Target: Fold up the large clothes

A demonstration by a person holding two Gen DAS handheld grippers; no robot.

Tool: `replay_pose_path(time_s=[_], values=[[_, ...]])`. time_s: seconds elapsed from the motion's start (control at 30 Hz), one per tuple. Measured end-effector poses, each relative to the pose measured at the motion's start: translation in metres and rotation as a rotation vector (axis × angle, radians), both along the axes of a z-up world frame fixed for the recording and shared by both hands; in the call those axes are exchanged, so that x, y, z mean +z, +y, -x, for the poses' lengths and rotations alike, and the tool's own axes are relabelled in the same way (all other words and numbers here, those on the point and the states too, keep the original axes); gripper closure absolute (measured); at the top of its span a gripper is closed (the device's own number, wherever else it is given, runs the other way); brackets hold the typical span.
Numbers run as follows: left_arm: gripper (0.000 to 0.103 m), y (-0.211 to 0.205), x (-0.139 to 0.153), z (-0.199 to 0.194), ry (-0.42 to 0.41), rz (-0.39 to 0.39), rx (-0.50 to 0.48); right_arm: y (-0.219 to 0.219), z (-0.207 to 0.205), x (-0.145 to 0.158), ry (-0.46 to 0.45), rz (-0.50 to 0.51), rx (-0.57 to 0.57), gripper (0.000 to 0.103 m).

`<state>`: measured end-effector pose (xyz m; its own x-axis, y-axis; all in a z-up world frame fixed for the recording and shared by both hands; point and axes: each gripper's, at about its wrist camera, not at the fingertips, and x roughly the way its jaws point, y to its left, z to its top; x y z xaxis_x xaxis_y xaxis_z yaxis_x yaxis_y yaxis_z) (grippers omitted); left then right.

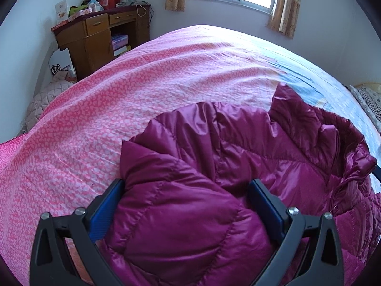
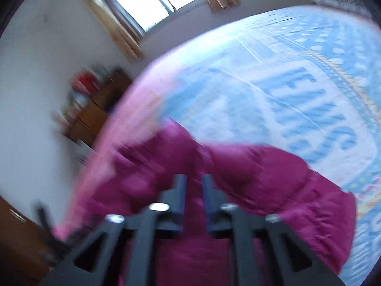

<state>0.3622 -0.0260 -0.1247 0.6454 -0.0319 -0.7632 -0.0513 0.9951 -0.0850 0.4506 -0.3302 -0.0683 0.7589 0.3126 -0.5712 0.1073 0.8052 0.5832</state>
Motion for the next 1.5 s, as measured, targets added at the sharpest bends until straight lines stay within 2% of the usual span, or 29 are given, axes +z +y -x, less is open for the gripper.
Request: replay_pose_path(time_s=[0.03,0.07,0.1,0.13,0.17,0.23,0.27,0.4,0.47,0.5,0.57,0.7,0.8,0.93,1.0,1.07,1.13,1.17,1.23,1.4,1.5], values=[[0.000,-0.001,0.000,0.000,-0.001,0.001,0.000,0.005,-0.006,0.006,-0.015,-0.013,0.005,0.002],[0.000,-0.001,0.000,0.000,-0.001,0.001,0.000,0.011,-0.014,0.011,-0.012,-0.001,0.010,0.002],[0.000,-0.001,0.000,0.000,-0.001,0.004,0.000,0.021,-0.026,0.014,0.019,0.053,0.025,0.002],[0.000,0.000,0.000,0.001,-0.003,0.010,-0.001,0.031,-0.036,0.015,0.048,0.117,0.045,0.005],[0.000,0.002,0.000,0.001,-0.006,0.018,-0.002,0.044,-0.048,0.012,0.097,0.215,0.068,0.012],[0.000,0.004,0.001,0.002,-0.011,0.035,-0.003,0.057,-0.060,0.000,0.201,0.320,0.105,0.080],[0.000,0.006,0.001,0.003,-0.014,0.047,-0.004,0.058,-0.062,-0.011,0.251,0.358,0.109,0.085],[0.000,0.009,0.001,0.003,-0.017,0.059,-0.006,0.040,-0.045,-0.028,0.262,0.416,0.094,0.092],[0.000,0.009,0.001,0.003,-0.018,0.061,-0.006,0.024,-0.031,-0.040,0.259,0.396,0.075,0.096],[0.000,0.008,0.001,0.003,-0.017,0.061,-0.005,0.018,-0.025,-0.046,0.243,0.370,0.073,0.098],[0.000,0.008,0.001,0.003,-0.017,0.058,-0.005,0.015,-0.010,-0.055,0.147,0.359,0.068,0.100],[0.000,0.006,0.004,0.002,-0.010,0.054,-0.018,0.022,-0.007,-0.054,0.123,0.412,0.054,0.100],[0.000,0.000,0.020,-0.002,0.003,0.091,-0.075,0.020,-0.007,-0.054,0.114,0.387,0.055,0.100],[0.000,-0.024,0.060,-0.018,-0.011,0.170,-0.118,0.019,-0.003,-0.053,0.104,0.359,0.058,0.100],[0.000,-0.047,0.071,-0.038,0.031,0.167,-0.143,0.016,-0.005,-0.054,0.100,0.349,0.060,0.100],[0.000,-0.072,0.077,-0.057,0.066,0.130,-0.179,0.015,-0.004,-0.054,0.097,0.341,0.061,0.100],[0.000,-0.087,0.084,-0.059,0.033,0.089,-0.149,0.015,-0.004,-0.054,0.095,0.339,0.062,0.100],[0.000,-0.097,0.086,-0.058,0.002,0.092,-0.149,0.015,-0.004,-0.054,0.096,0.339,0.062,0.100],[0.000,-0.110,0.082,-0.058,0.019,0.074,-0.176,0.015,-0.004,-0.054,0.094,0.334,0.063,0.100],[0.000,-0.157,0.051,-0.069,0.095,-0.113,-0.221,0.012,-0.004,-0.055,0.088,0.317,0.067,0.100],[0.000,-0.177,0.039,-0.066,0.101,-0.247,-0.249,0.011,-0.005,-0.056,0.086,0.310,0.068,0.100]])
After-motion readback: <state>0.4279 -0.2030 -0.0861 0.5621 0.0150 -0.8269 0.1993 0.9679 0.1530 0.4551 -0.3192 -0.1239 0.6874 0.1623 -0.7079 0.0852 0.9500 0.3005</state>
